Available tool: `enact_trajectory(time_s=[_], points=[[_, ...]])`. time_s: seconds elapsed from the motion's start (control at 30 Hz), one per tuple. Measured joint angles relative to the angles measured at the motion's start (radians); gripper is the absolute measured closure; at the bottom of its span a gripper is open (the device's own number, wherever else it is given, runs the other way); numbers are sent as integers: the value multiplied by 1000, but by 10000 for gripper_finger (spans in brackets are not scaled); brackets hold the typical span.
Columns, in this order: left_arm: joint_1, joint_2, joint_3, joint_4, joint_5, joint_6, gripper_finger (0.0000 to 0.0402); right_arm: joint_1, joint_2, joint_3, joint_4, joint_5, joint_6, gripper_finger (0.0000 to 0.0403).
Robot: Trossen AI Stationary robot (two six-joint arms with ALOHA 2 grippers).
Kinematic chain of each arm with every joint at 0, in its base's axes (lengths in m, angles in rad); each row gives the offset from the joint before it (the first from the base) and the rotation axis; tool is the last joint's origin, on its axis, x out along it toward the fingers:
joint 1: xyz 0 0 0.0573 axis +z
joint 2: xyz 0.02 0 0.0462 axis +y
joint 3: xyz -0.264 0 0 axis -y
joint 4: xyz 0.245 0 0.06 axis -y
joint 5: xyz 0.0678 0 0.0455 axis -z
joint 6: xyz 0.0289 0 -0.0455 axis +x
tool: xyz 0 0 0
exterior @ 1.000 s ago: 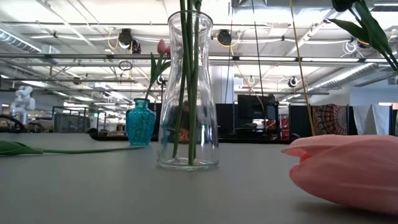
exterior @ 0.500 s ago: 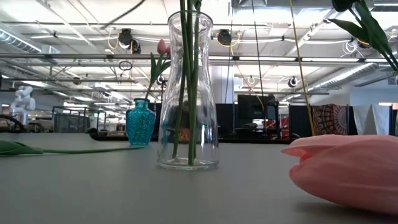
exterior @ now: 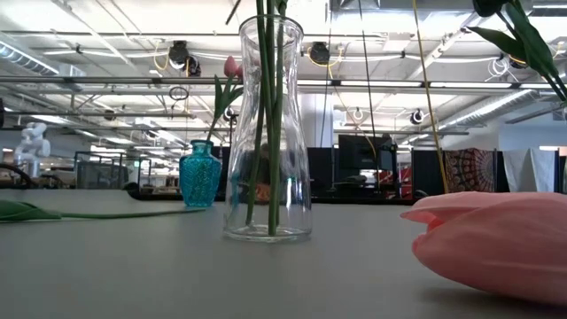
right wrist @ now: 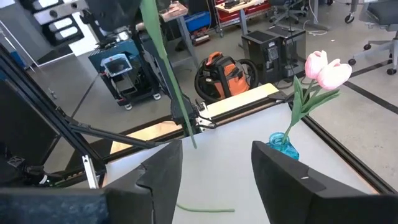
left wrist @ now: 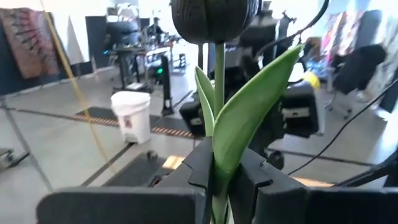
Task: Sort flowers into vase by color
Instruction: Put the black flower into the right transparent vase
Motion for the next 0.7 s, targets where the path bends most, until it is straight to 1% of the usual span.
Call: enact_trajectory(time_s=[0.13,0.3,0.43,0.6,0.7], points=[[29,0,0,34,83,-1,364,0,0,0,16,3,0,218],[53,12,-1,51,136,-2,364,0,0,0,32,3,0,218],[66,38,-1,97,192,-13,364,0,4,0,110,1,0,218],[72,83,-1,190,217,-28,364,0,8,0,230,-31,-1,218],[72,106,-1,245,226,-28,364,0,6,0,243,-47,-1,218]])
